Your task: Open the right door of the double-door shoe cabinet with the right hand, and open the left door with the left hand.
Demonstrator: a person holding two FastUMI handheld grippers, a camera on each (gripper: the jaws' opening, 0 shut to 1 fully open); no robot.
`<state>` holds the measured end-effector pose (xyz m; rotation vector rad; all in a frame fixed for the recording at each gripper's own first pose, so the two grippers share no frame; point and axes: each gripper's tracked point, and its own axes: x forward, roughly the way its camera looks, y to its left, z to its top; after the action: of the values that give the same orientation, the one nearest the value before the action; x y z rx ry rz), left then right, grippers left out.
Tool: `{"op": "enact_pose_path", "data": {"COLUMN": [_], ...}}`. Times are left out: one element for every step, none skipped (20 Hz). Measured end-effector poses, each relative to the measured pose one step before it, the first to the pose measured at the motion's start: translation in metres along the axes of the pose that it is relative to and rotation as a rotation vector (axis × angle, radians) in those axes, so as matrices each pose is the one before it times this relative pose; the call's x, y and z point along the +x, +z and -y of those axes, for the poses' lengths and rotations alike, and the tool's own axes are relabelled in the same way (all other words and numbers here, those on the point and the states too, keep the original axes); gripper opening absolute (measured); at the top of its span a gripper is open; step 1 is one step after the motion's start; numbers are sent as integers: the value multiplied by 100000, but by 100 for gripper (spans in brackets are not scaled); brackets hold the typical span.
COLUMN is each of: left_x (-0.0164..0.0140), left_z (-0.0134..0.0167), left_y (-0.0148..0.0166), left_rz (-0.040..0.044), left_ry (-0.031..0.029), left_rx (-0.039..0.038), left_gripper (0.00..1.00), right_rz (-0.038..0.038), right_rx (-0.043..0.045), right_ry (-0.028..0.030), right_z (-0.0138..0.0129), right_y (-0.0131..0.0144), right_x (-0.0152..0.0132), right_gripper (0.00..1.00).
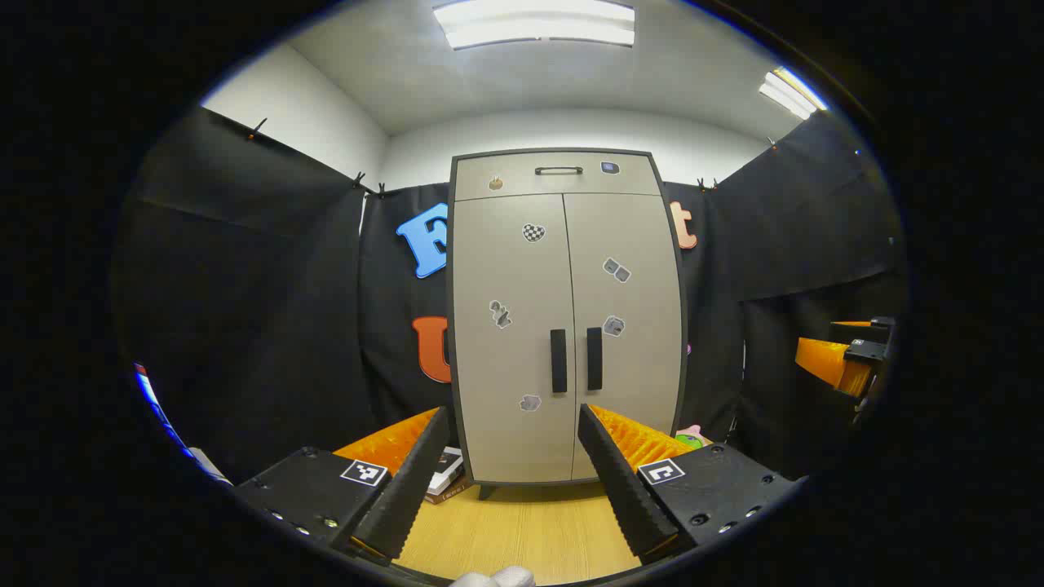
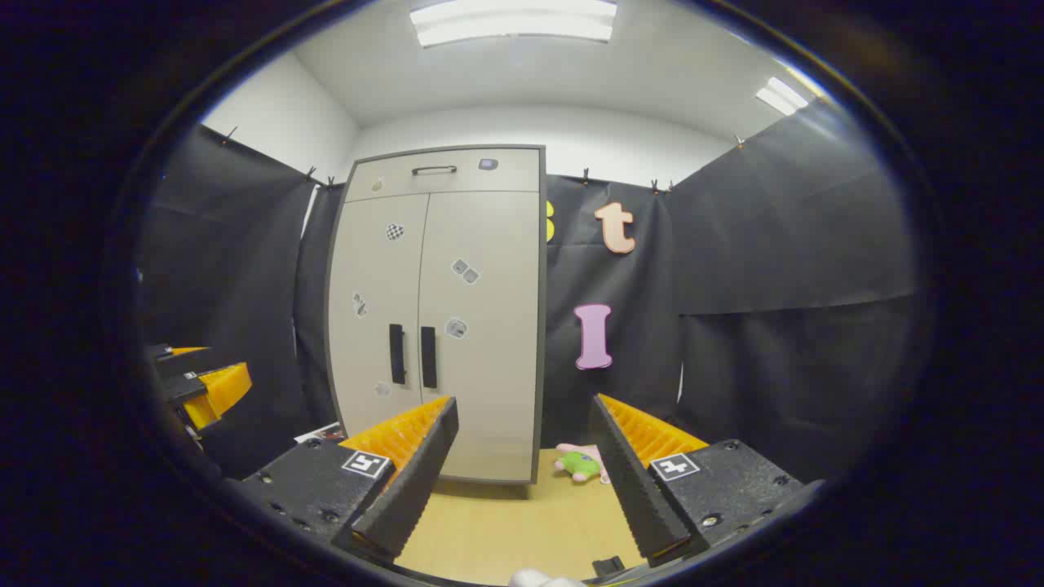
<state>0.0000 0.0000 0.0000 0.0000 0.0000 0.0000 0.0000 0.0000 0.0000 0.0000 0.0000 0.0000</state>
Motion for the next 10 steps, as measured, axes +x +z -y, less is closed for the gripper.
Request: {"op": "enact_pose_path", "data": {"left_x": [32,9,52,90,-8,5,-25,-5,0,19], "left_z": [27,-62,30,-14,38,-46,-41,-33,-76,-22], "left_y": [-38,-113,45,-22,-38,92,-19,-54,-58,28], "left_rz": [-295,-109,32,-46,-89,42,-39,-138,-188,206], "left_ry": [-108,-64,-296,73,-200,-104,-115,146,143,-2], "left_rx": [111,-287,-377,-136,-57,-59,-16,-70,-33,-12], "left_gripper": [95,95,95,96,96,95,96,95,95,95], "right_rz": [8,150,-202,-469,84,71,99,-3,230,46], "right_rx": [-159,-98,-310,-128,561,617,162,-172,-171,-425], "right_ry": [-228,-61,-125,-331,311,-150,-85,-147,-197,149], "right_z": [73,81,-51,97,-62,-55,32,78,57,-166], "right_y": [56,50,-42,-211,26,30,67,9,134,-61], "right_x": [-35,-47,22,-78,-44,72,-21,3,-84,56], "right_gripper": [100,100,100,100,100,100,100,100,100,100]}}
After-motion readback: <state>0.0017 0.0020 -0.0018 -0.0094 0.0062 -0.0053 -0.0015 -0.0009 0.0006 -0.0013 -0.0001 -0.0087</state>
